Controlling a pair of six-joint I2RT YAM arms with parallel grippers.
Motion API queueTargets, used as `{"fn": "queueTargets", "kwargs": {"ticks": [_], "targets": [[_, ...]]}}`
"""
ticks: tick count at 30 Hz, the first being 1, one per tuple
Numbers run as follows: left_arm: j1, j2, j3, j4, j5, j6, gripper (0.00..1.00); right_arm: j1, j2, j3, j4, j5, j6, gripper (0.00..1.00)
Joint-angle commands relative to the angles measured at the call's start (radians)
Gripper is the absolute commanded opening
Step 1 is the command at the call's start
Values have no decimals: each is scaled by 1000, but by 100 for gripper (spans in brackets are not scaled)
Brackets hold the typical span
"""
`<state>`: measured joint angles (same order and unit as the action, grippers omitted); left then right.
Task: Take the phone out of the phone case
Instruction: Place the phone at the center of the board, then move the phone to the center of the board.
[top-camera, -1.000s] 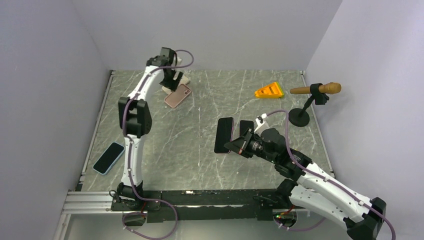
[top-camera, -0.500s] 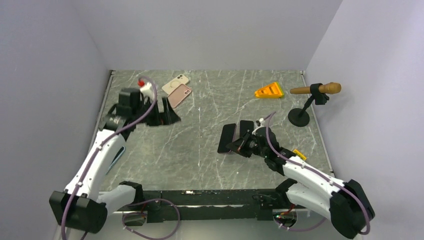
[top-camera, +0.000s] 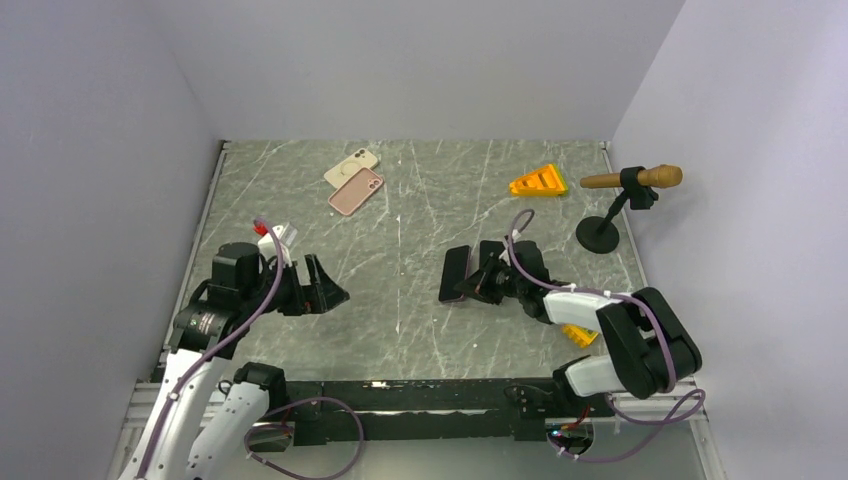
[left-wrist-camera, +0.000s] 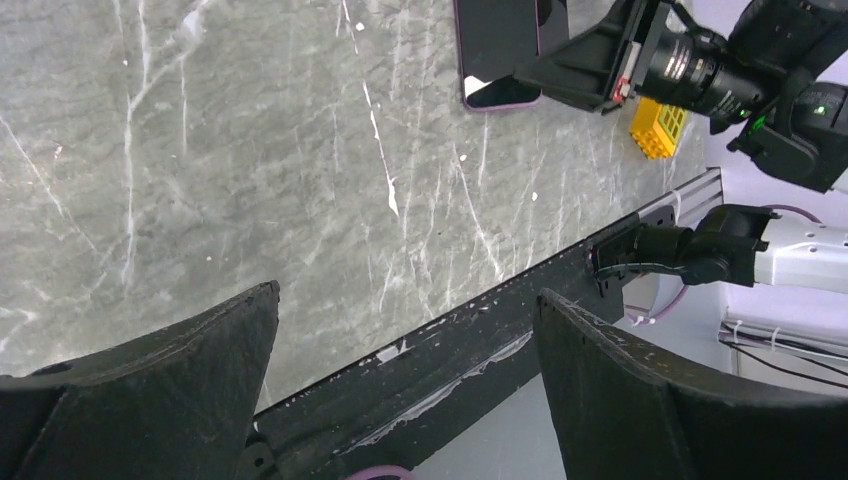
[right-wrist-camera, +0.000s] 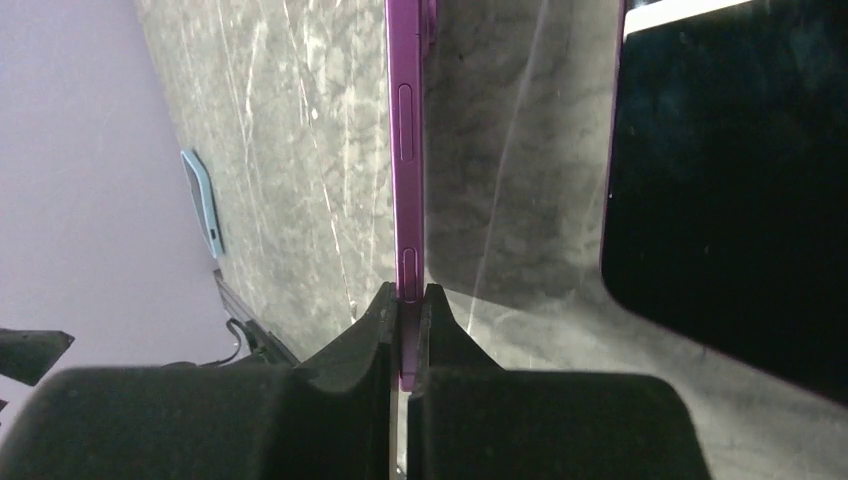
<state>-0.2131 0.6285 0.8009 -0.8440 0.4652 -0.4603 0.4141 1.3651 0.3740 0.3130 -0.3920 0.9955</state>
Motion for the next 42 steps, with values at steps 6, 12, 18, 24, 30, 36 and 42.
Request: {"fn": "queueTargets", "kwargs": {"ticks": [6, 12, 18, 24, 30, 36, 42], "targets": [[-2, -35, -55, -1, 39, -60, 99, -43, 107, 95, 6, -7, -146, 15], [-2, -25, -44, 10, 38, -80, 99, -48, 147, 148, -88, 26, -196, 36], [-2, -28, -25, -43, -101, -81, 100, 7, -30, 196, -304, 170, -301, 80], [8, 11, -67, -24, -311, -136, 99, 204, -261, 190, -520, 363, -303, 100], [94, 206, -49, 37, -388, -156, 99, 380, -464, 99, -516, 387, -165, 100], [349, 434, -3, 141, -450, -45, 100, 412, -574, 95, -576, 389, -141, 100], [619, 682, 46, 233, -353, 13, 99, 415, -637, 137, -620, 390, -148, 100]]}}
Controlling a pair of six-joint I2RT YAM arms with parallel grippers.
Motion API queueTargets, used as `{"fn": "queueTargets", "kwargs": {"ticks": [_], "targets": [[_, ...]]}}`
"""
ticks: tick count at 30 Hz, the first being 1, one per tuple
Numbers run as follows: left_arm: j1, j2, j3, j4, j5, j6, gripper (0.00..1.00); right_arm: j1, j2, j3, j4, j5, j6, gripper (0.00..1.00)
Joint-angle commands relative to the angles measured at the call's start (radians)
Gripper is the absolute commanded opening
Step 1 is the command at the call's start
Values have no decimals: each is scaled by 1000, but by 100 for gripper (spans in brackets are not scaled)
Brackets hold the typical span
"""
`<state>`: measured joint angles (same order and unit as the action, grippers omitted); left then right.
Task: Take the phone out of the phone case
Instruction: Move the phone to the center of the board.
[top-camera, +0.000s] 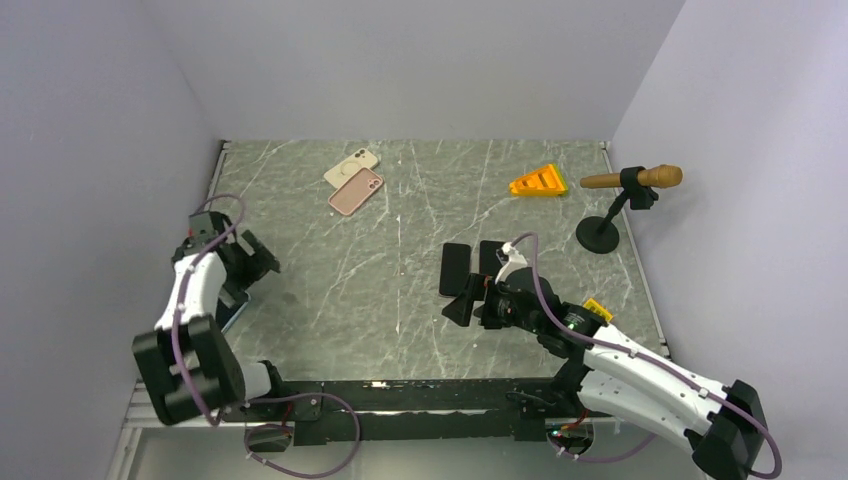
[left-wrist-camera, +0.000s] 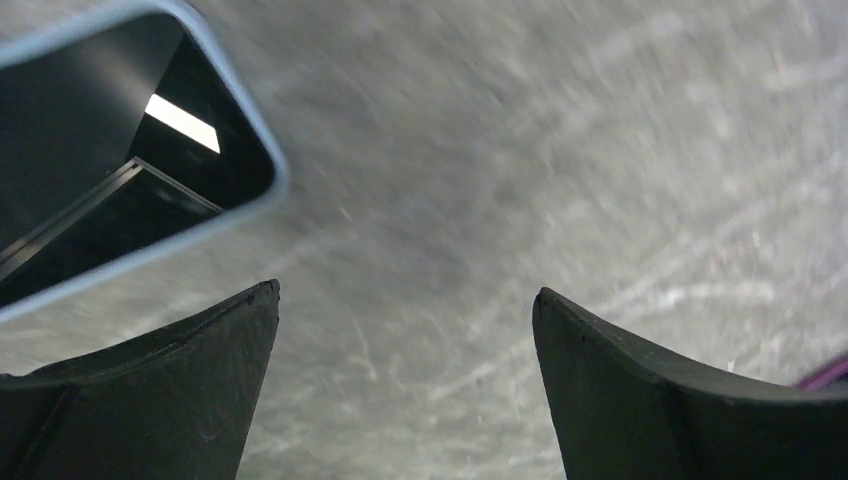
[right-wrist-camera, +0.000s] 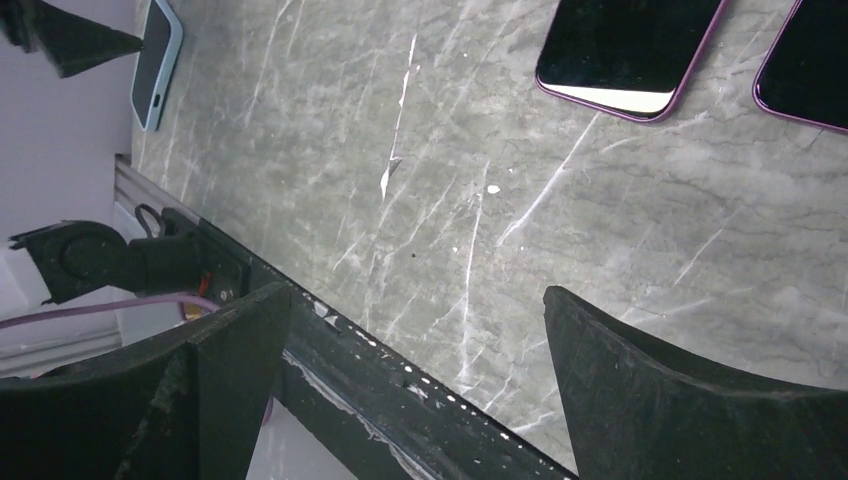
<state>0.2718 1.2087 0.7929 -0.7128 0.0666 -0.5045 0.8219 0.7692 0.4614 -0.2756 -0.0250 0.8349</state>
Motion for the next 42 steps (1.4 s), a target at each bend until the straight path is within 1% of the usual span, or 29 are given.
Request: {"fn": "queueTargets", "kwargs": {"ticks": [1, 3, 6, 7, 9, 12, 14, 19, 22, 27, 31, 34, 37, 39, 41, 42], "targets": [[153, 127, 69, 105, 23, 60, 99, 7, -50, 47, -22, 22, 16, 100], [182, 162, 110, 103, 0, 76, 99, 8, -59, 41, -2, 20, 25, 100], [184, 175, 157, 108, -103, 119, 99, 6, -59, 33, 22, 3, 36, 100], [184, 174, 165, 116, -156, 137, 99, 7, -56, 33, 28, -3, 36, 100], [183, 176, 153, 161, -191, 164, 99, 9, -53, 35, 33, -4, 37, 100], [190, 227, 172, 159, -218, 174, 99, 9, -51, 40, 43, -8, 35, 100], [202, 242, 152, 206, -211, 187, 99, 8, -53, 53, 36, -10, 35, 100], [228, 336, 191, 206, -215, 223, 99, 8, -83, 71, 12, 0, 25, 100], [244, 386, 199, 207, -151, 221, 99, 9, -102, 78, -3, 10, 23, 100], [259, 461, 243, 106, -78, 176, 99, 8, -137, 84, -20, 23, 23, 100], [269, 470, 221, 42, -18, 108, 99, 7, -164, 75, -20, 23, 30, 100], [270, 439, 153, 50, 82, 63, 98, 8, -175, 69, -15, 23, 37, 100], [270, 389, 44, 112, 189, 15, 97, 8, -177, 62, -9, 23, 42, 100], [267, 366, -31, 148, 285, -14, 94, 9, -177, 59, -3, 23, 48, 100], [231, 320, -101, 188, 359, -46, 93, 8, -179, 54, 5, 22, 52, 100], [196, 291, -129, 207, 370, -56, 93, 8, -177, 50, 11, 23, 53, 100]]}}
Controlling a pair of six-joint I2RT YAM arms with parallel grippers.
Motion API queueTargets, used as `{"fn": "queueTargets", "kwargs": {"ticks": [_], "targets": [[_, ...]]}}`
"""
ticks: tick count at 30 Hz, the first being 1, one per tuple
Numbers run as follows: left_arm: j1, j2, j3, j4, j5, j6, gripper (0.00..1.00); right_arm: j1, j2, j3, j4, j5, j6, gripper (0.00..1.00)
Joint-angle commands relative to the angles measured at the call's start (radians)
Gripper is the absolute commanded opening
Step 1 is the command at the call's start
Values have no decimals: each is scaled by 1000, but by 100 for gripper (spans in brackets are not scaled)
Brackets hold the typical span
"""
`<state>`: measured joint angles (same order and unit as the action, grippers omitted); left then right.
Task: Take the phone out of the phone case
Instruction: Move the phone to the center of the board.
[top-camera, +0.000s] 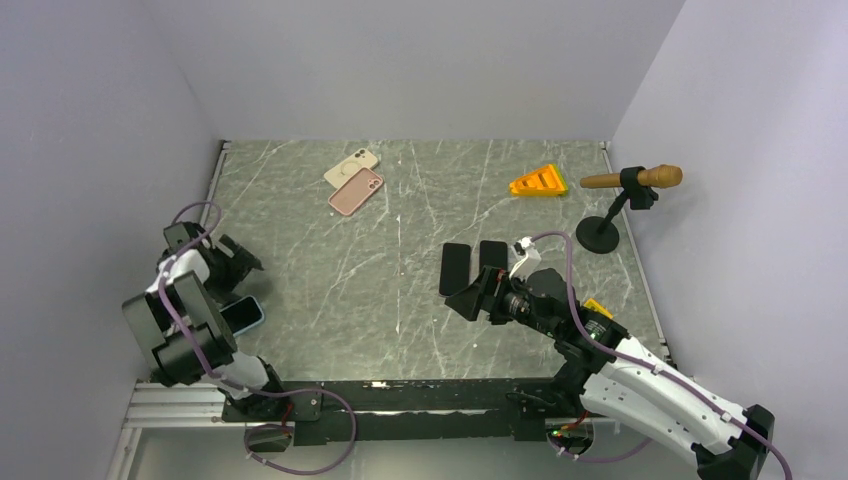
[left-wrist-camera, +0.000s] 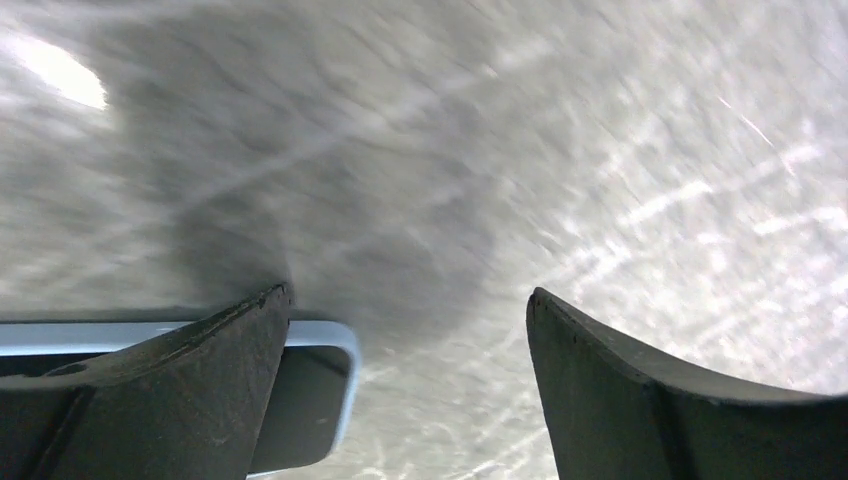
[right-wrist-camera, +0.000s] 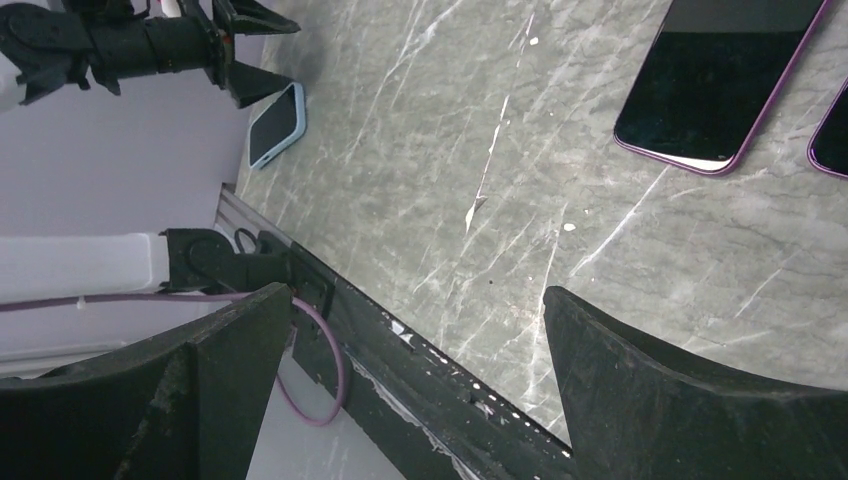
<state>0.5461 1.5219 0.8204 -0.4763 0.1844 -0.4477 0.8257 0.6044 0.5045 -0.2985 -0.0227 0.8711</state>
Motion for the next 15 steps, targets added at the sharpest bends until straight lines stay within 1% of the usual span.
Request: {"fn": "queueTargets", "kwargs": {"ticks": [1, 4, 5, 7, 9, 11, 13, 15], "targets": [[-125, -56, -170, -25, 238, -114, 93, 5, -10, 2, 41, 21, 20, 100], [-271, -170, -169, -64, 135, -102, 94, 5, 4, 2, 58, 17, 22, 100], [-299, -206, -165, -76, 116, -94, 95, 4, 9, 2, 59, 17, 22, 100], [-313, -270, -149, -127, 64, -75, 96, 4, 15, 2, 61, 13, 21, 100], [-302, -332, -121, -199, -44, -76, 99, 5, 18, 5, 57, 12, 22, 100], [-264, -398, -106, -239, -147, -100, 99, 5, 13, 6, 54, 10, 22, 100], [-183, -445, -98, -260, -180, -126, 99, 4, 7, 6, 51, 9, 23, 100], [-97, -454, -90, -264, -197, -126, 99, 5, 5, 14, 36, 8, 22, 100]]}}
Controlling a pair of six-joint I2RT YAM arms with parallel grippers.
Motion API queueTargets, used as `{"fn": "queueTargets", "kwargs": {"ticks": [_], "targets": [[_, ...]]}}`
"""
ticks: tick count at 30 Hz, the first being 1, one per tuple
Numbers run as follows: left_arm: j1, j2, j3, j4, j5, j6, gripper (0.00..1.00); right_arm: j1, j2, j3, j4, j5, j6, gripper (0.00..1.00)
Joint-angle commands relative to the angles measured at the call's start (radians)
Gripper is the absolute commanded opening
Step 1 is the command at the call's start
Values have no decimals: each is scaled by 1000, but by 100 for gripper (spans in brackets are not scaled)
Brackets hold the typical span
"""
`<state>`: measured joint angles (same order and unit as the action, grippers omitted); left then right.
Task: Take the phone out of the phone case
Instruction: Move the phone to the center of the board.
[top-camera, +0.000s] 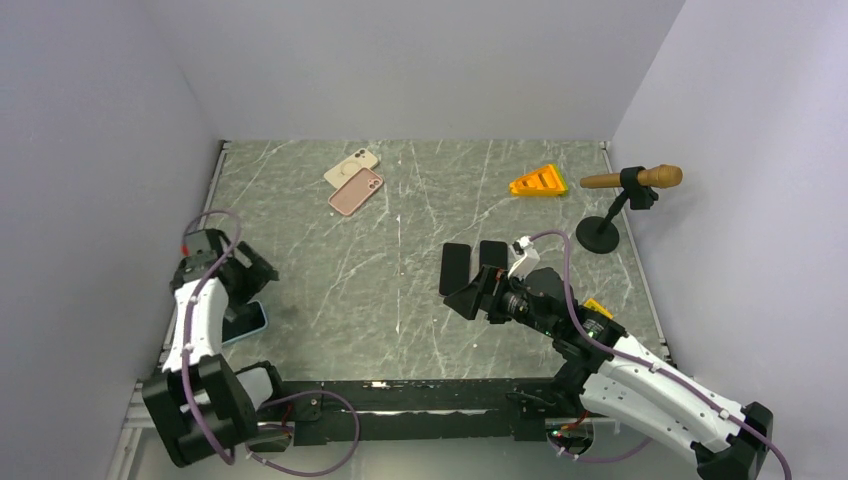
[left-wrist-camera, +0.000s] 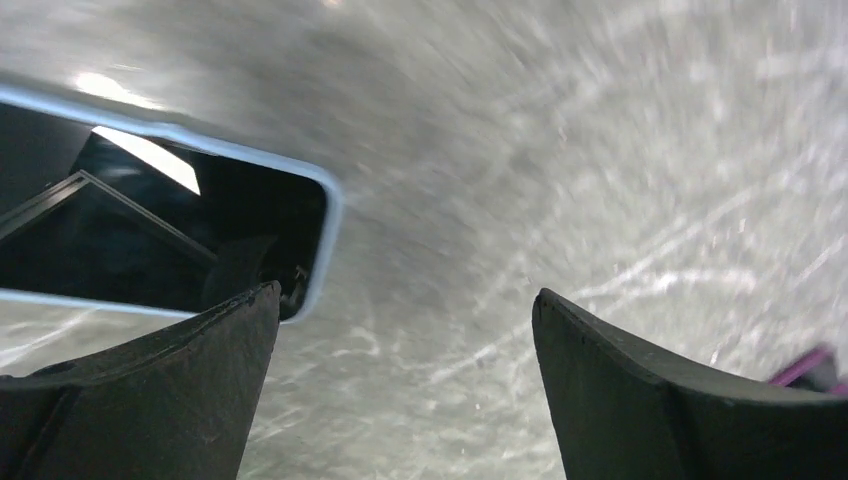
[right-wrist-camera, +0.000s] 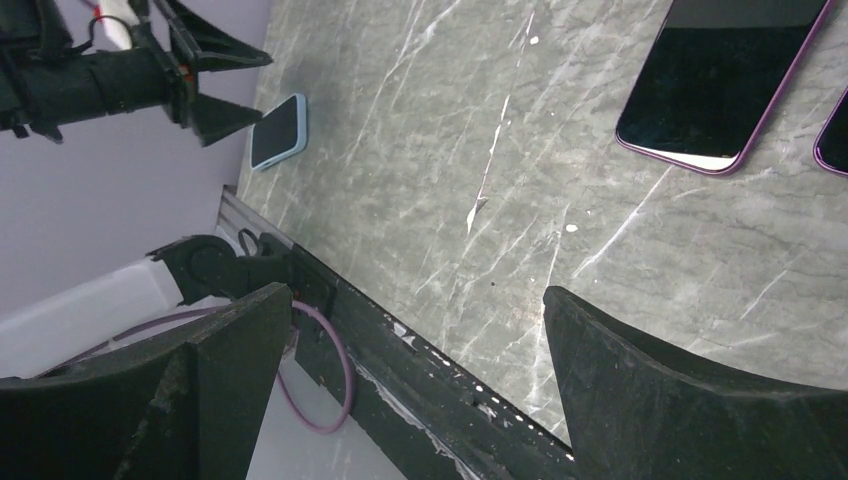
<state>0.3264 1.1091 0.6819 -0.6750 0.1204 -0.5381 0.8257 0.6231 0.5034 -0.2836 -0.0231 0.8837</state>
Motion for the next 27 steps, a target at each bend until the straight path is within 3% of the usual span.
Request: {"fn": "queueTargets", "kwargs": {"ticks": [1, 3, 6, 10, 14, 16, 22, 27], "targets": [[152, -33, 58, -75, -180, -39, 99, 4, -14, 22, 15, 9, 6, 100], [206, -10, 61, -91, -280, -43, 99, 4, -18, 29, 7, 9, 5, 100], [306, -57, -2, -22, -307, -42, 99, 4, -23, 33, 10, 9, 6, 100], [363, -119, -32, 6, -459, -73, 96, 5, -15, 25, 24, -2, 15, 100], [433, -151, -26, -14, -557, -131, 50, 6, -17, 7, 37, -16, 29, 100], [474, -129, -31, -36, -583, -186, 2, 5, -22, 5, 33, -18, 29, 100], [633, -25, -91, 31, -456, -206, 0, 4, -36, 39, -31, -6, 2, 100], [672, 18, -105, 55, -411, -216, 0, 4, -31, 57, -34, 3, -9, 100]]}}
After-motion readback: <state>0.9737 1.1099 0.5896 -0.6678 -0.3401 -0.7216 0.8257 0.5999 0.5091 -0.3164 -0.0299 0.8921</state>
